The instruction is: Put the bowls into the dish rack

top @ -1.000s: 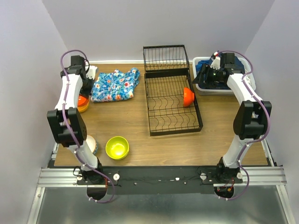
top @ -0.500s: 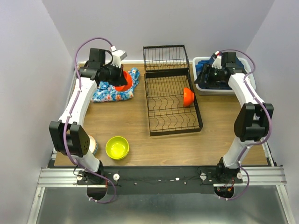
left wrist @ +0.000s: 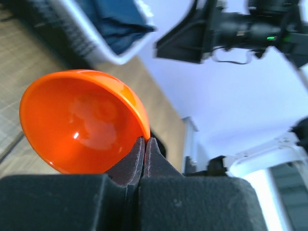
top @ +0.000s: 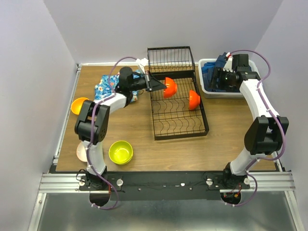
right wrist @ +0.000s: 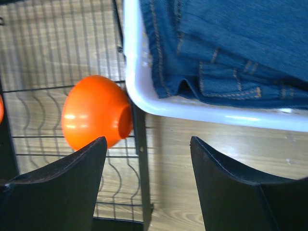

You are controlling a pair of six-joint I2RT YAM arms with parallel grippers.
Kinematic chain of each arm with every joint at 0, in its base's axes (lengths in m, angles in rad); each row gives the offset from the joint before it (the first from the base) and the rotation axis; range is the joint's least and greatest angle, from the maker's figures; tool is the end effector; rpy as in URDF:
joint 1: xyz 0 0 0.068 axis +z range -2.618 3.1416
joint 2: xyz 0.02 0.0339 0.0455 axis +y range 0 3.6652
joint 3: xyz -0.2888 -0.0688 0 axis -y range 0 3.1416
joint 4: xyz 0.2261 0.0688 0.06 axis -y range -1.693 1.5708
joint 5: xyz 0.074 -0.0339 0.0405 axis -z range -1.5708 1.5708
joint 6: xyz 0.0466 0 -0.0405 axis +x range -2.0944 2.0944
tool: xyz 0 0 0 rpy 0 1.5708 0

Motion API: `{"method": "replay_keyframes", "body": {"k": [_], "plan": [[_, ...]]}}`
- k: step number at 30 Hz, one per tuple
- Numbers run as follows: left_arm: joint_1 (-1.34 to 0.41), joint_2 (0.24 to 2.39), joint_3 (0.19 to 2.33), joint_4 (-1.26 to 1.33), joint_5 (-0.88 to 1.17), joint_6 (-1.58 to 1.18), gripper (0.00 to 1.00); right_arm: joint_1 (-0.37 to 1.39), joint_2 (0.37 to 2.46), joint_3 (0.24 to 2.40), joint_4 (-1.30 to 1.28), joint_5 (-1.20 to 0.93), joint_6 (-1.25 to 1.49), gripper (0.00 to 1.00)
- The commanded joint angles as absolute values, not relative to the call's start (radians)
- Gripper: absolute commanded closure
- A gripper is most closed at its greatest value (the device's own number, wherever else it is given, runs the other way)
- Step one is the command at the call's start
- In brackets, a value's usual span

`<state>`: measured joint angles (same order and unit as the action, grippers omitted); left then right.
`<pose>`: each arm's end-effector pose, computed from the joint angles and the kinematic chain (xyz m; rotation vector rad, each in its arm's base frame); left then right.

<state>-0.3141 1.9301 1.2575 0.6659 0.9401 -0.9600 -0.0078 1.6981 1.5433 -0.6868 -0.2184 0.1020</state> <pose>0.4042 -0.1709 0.2892 0.2688 1.8483 -1.6662 0.3690 0.0072 0.3353 0.0315 2.4084 0.3068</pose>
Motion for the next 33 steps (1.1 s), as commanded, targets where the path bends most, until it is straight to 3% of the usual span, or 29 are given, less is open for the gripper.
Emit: {"method": "replay_keyframes", "body": {"k": [1,12,33], "plan": [[-0.368,2.023,1.328,1.064,0.953,-1.207,1.00,-0.011,1.658,1.514,-0.716,-0.137,0.054,0.21],[-0.454,2.220,1.417,1.201,0.902,-1.302,1.00,-0.012,1.654,1.526,-0.736,-0.097,0.023,0.21],[-0.495,2.304,1.388,1.279,0.856,-1.380,1.00,-0.011,1.690,1.520,-0.733,-0.121,0.037,0.21]]}}
